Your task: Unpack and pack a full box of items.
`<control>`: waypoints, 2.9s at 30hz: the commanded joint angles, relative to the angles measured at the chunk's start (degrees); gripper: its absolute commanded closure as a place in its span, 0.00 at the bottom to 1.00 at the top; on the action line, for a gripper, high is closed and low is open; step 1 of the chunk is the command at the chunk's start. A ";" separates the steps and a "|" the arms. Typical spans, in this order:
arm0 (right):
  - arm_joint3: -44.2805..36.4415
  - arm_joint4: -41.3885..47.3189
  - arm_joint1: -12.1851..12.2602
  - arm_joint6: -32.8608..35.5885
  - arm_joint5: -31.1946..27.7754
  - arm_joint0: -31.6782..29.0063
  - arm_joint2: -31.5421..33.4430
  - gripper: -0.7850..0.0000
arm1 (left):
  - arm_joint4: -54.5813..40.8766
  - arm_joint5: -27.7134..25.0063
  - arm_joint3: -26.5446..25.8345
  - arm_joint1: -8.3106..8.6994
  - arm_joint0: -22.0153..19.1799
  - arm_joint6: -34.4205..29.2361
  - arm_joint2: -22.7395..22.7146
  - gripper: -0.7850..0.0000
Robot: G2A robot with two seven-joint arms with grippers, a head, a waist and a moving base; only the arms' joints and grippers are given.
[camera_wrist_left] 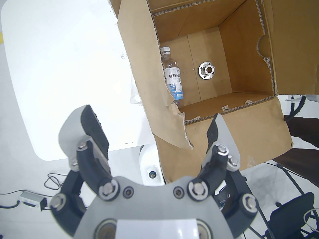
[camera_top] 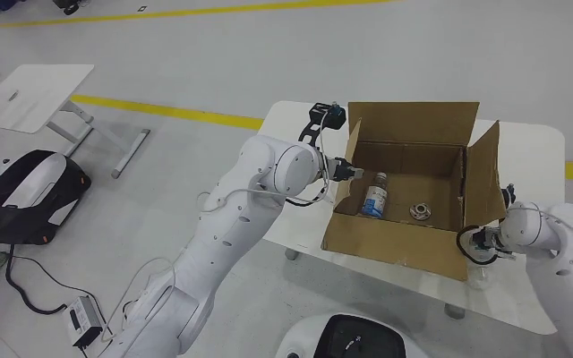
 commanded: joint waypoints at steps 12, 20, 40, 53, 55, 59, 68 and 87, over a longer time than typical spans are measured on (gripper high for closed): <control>3.16 -0.11 -1.05 -0.68 -0.50 1.47 -1.38 0.76 | 0.00 0.00 0.00 0.00 0.00 0.00 0.00 0.00; -0.49 1.05 -0.10 -0.28 0.28 1.90 3.83 1.00 | 0.00 0.00 0.00 0.00 0.00 0.00 0.00 0.00; -41.99 24.01 5.95 5.85 -1.64 -5.79 38.07 1.00 | 0.00 0.00 0.00 0.00 0.00 0.00 0.00 0.00; -39.89 26.12 4.67 -5.02 4.80 2.31 19.95 1.00 | 0.00 0.00 0.00 0.00 0.00 0.00 0.00 0.00; -36.59 26.56 4.09 -7.86 6.53 3.60 16.51 1.00 | 0.00 0.00 0.00 0.00 0.00 0.00 0.00 0.00; -28.59 25.82 2.56 -13.83 10.65 5.72 8.54 1.00 | 0.00 0.00 0.00 0.00 0.00 0.00 0.00 0.00; -12.33 23.98 -1.64 -21.04 14.35 10.74 -7.06 1.00 | 0.00 0.00 0.00 0.00 0.00 0.00 0.00 0.00; 10.13 22.63 -11.16 -23.15 15.42 16.84 -24.47 0.59 | 0.00 0.00 0.00 0.00 0.00 0.00 0.00 0.00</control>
